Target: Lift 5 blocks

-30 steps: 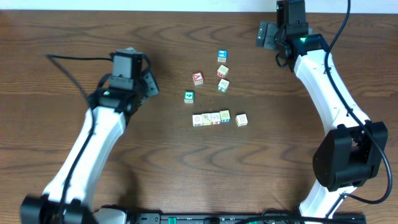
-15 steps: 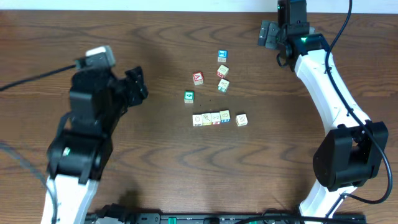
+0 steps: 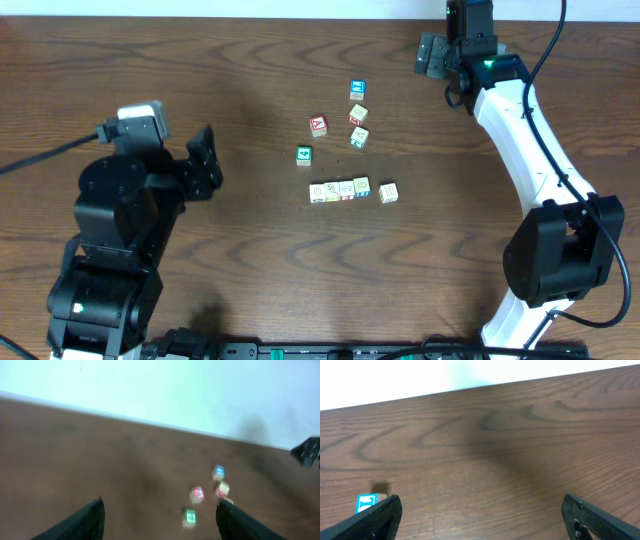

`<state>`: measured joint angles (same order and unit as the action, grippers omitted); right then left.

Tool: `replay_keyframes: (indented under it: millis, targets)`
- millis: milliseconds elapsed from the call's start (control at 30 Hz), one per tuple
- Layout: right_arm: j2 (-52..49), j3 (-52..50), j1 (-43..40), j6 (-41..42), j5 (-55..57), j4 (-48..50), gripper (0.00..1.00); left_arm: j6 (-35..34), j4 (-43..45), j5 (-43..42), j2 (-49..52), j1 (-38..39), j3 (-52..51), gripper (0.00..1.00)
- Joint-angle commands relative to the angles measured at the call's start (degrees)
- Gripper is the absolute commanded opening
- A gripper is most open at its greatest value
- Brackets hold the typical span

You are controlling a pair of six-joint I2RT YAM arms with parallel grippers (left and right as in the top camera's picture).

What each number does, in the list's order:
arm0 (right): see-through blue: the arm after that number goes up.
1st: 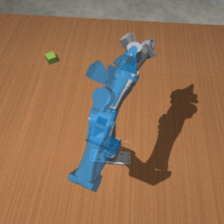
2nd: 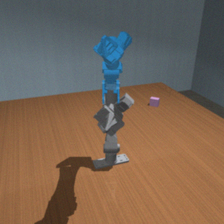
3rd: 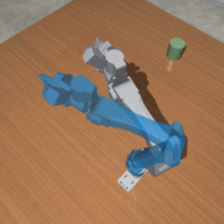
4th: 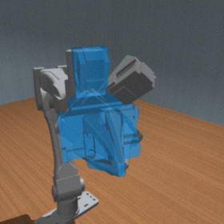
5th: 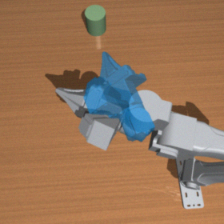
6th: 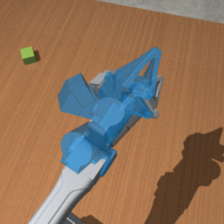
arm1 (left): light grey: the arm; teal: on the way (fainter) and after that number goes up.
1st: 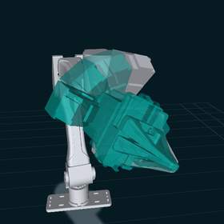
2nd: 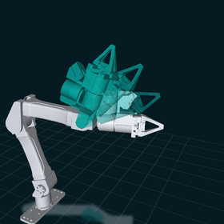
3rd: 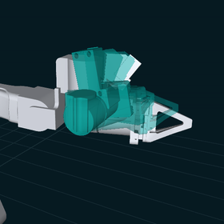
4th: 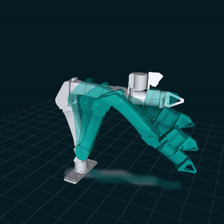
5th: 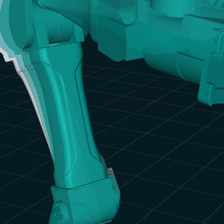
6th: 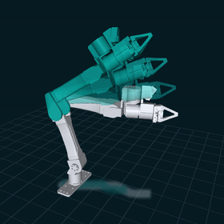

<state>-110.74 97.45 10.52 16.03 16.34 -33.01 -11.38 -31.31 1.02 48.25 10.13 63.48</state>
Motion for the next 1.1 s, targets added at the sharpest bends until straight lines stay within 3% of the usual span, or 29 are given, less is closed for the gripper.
replay_keyframes:
  millis: [0,133,233,433,700,1067]
  targets:
    - [0.57,0.87,-0.31,-0.46,0.72,0.00,0.99,8.68,4.39,0.52,-0.09,-0.20,1.27,0.72]
    - [0.57,0.87,-0.31,-0.46,0.72,0.00,0.99,13.92,10.88,-0.57,-1.31,0.72,0.37,0.72]
    - [0.57,0.87,-0.31,-0.46,0.72,0.00,0.99,14.21,20.09,-1.86,-5.14,0.63,-4.35,0.72]
    - [0.57,0.87,-0.31,-0.46,0.72,0.00,0.99,14.58,40.13,-1.84,-21.66,-0.22,-25.57,0.72]
    - [0.57,0.87,-0.31,-0.46,0.72,0.02,0.99,14.56,41.53,-1.81,-39.23,-4.37,-44.59,0.72]
    - [0.57,0.87,-0.31,-0.46,0.72,0.02,0.99,13.81,39.60,-0.13,-48.19,-6.71,-56.87,0.72]
